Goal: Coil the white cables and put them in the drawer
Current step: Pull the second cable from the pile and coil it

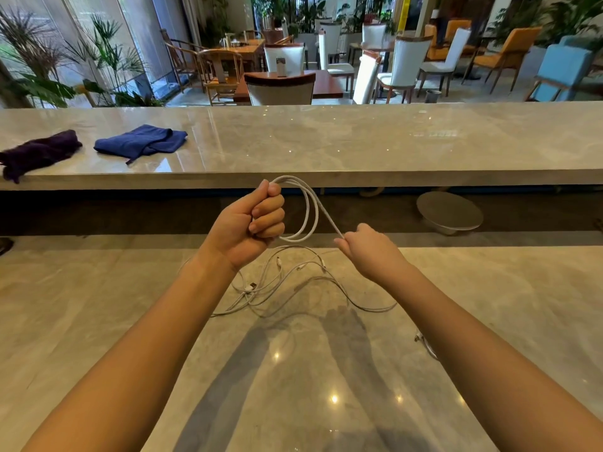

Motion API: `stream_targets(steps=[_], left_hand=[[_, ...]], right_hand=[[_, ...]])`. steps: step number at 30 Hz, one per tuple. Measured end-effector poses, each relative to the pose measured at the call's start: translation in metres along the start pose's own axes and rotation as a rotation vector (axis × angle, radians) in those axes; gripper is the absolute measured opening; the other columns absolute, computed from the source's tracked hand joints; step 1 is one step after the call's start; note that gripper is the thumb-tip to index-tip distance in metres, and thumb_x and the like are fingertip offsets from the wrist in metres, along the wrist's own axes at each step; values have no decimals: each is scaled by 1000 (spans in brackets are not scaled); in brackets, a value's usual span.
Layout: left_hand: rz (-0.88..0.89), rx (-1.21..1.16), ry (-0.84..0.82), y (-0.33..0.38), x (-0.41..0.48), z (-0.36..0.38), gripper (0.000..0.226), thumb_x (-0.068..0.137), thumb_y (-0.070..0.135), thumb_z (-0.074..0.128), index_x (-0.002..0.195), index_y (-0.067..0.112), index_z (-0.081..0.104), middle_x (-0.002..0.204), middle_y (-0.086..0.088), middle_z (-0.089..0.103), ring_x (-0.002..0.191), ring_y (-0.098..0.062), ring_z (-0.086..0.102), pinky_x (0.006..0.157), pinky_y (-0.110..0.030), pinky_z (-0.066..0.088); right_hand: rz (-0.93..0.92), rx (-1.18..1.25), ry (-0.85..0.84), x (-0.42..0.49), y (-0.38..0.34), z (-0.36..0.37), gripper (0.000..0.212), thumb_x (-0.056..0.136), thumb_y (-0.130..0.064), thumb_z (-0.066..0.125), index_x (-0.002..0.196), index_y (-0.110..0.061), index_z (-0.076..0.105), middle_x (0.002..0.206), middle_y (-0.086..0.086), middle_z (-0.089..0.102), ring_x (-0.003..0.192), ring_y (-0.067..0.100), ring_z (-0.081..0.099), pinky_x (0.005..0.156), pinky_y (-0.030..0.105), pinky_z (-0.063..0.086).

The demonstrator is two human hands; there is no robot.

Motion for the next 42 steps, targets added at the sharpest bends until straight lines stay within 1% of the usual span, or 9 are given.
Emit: stream_targets(steps=[4, 7, 14, 19, 23, 31, 34, 38, 42], left_hand=[[-5, 46, 45, -11, 0, -2, 31, 97, 26, 33, 77, 13, 53, 47, 8, 37, 33, -4, 24, 38, -16, 19], [-31, 102, 73, -24, 0, -4, 28, 95, 26, 36, 77, 13, 53, 47, 7, 36, 33, -3, 30, 39, -16, 22], [-1, 451, 290, -27, -1, -17, 25, 98, 19, 35, 77, 14, 48, 49, 7, 35, 38, -7, 29, 42, -20, 25], [66, 672, 430, -22, -2, -22, 27, 101, 25, 30, 84, 13, 48, 54, 6, 38, 44, -7, 33, 43, -18, 31], [132, 859, 539, -22, -3, -29, 28, 102, 25, 29, 88, 12, 49, 58, 4, 39, 48, -8, 37, 49, -20, 36], [106, 912, 624, -28, -1, -48, 26, 100, 23, 38, 96, 9, 60, 58, 0, 47, 49, -8, 44, 47, -21, 40], [91, 848, 611, -35, -1, -50, 25, 99, 25, 40, 97, 11, 62, 61, -2, 45, 50, -9, 41, 48, -22, 37], [251, 970, 617, -23, -2, -39, 24, 100, 28, 39, 95, 17, 60, 63, -1, 48, 51, -10, 42, 48, -22, 38], [366, 1058, 669, -11, -3, -34, 22, 100, 28, 38, 92, 22, 58, 65, 2, 49, 53, -10, 43, 50, -25, 38]], right_hand=[[154, 732, -45, -6, -4, -9, 35, 97, -31, 45, 90, -3, 64, 75, 9, 65, 63, 17, 64, 67, 30, 58], [222, 1292, -137, -18, -15, -11, 35, 97, -26, 46, 95, 2, 66, 78, 15, 70, 67, 19, 69, 67, 28, 60], [368, 1668, -229, -27, -23, 7, 32, 98, -27, 44, 95, -8, 69, 86, 8, 69, 86, 18, 65, 86, 35, 52], [354, 1814, -222, -27, -33, 14, 30, 94, -30, 50, 102, -7, 67, 86, 6, 63, 90, 17, 58, 84, 36, 49], [354, 1804, -147, -25, -35, 18, 13, 90, -13, 57, 101, -7, 62, 88, 7, 61, 89, 17, 57, 90, 37, 48], [496, 2040, -161, -25, -41, 36, 14, 84, 0, 43, 87, -9, 52, 62, 4, 47, 59, 14, 47, 66, 30, 41], [571, 1728, -142, -23, -34, 39, 12, 89, -5, 43, 87, -10, 54, 62, 2, 45, 54, 12, 42, 59, 28, 39], [406, 1192, -39, -15, -25, 24, 15, 94, -12, 45, 107, -14, 53, 94, 6, 54, 79, 15, 50, 75, 32, 47], [262, 894, 37, -11, -26, 15, 21, 93, -13, 47, 114, -16, 51, 114, 6, 49, 91, 21, 57, 86, 40, 54]])
Point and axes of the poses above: each hand's wrist, its own x-axis towards the middle knuckle, its own z-axis out of the palm, y = z × x, the point moved 9 cm from there along x, towards the middle knuckle
